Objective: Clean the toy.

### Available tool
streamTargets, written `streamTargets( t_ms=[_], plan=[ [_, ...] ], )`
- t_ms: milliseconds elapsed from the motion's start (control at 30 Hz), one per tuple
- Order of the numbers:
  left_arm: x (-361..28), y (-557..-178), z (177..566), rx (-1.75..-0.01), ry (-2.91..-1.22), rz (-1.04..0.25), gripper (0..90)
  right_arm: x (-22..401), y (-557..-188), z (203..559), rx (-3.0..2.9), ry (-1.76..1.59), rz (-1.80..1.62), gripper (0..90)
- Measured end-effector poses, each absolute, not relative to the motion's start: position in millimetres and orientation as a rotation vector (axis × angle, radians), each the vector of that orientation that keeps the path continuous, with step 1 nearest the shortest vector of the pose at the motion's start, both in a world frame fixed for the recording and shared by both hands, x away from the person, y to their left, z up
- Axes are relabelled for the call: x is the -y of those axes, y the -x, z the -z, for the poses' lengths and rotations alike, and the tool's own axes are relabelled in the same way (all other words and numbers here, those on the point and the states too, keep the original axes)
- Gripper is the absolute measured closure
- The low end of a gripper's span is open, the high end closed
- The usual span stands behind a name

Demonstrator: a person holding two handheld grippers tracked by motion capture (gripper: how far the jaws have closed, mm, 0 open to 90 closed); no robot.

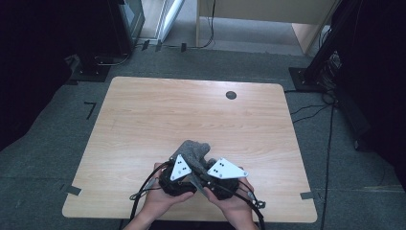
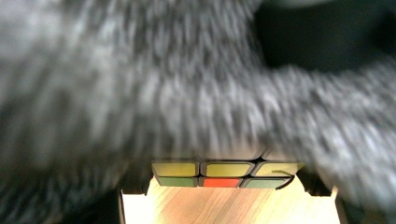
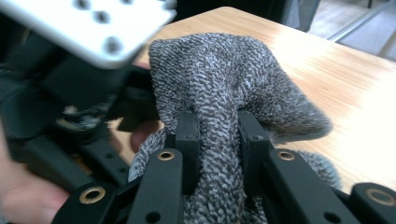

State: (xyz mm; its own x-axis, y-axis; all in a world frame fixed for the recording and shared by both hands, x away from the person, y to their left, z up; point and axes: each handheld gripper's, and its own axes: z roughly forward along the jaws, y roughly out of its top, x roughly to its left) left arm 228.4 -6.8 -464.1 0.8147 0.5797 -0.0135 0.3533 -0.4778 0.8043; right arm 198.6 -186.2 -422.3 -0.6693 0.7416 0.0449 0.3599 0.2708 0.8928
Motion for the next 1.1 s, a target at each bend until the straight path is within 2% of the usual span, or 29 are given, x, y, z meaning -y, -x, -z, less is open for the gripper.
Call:
streamTargets(
  t_ms=[133,333,533,633,900,1100],
  plan=[
    [6.1,-229.0,463.8,-0.687,-2.109,-0.322,34.3,195.0,-199.7,420.2,-2.114,-1.075,-1.343,75.2],
    [5.7,-228.4,463.6,-0.683,-2.112,-0.326,34.4,179.6,-194.1,421.5,-2.170,-0.988,-1.380,75.1],
    [3.9,-228.8,462.7,-0.678,-2.098,-0.321,34.4,197.8,-201.3,419.2,-2.103,-1.108,-1.383,75.1],
    [5.6,-227.2,462.1,-0.661,-2.098,-0.320,34.3,191.1,-198.0,419.8,-2.154,-1.053,-1.454,75.0],
    [4.7,-227.4,463.2,-0.669,-2.095,-0.317,34.3,194.3,-200.3,418.7,-2.122,-1.068,-1.375,75.2],
    [5.6,-226.8,464.2,-0.663,-2.112,-0.323,34.3,180.3,-195.6,420.4,-2.182,-0.973,-1.361,75.2]
  ],
)
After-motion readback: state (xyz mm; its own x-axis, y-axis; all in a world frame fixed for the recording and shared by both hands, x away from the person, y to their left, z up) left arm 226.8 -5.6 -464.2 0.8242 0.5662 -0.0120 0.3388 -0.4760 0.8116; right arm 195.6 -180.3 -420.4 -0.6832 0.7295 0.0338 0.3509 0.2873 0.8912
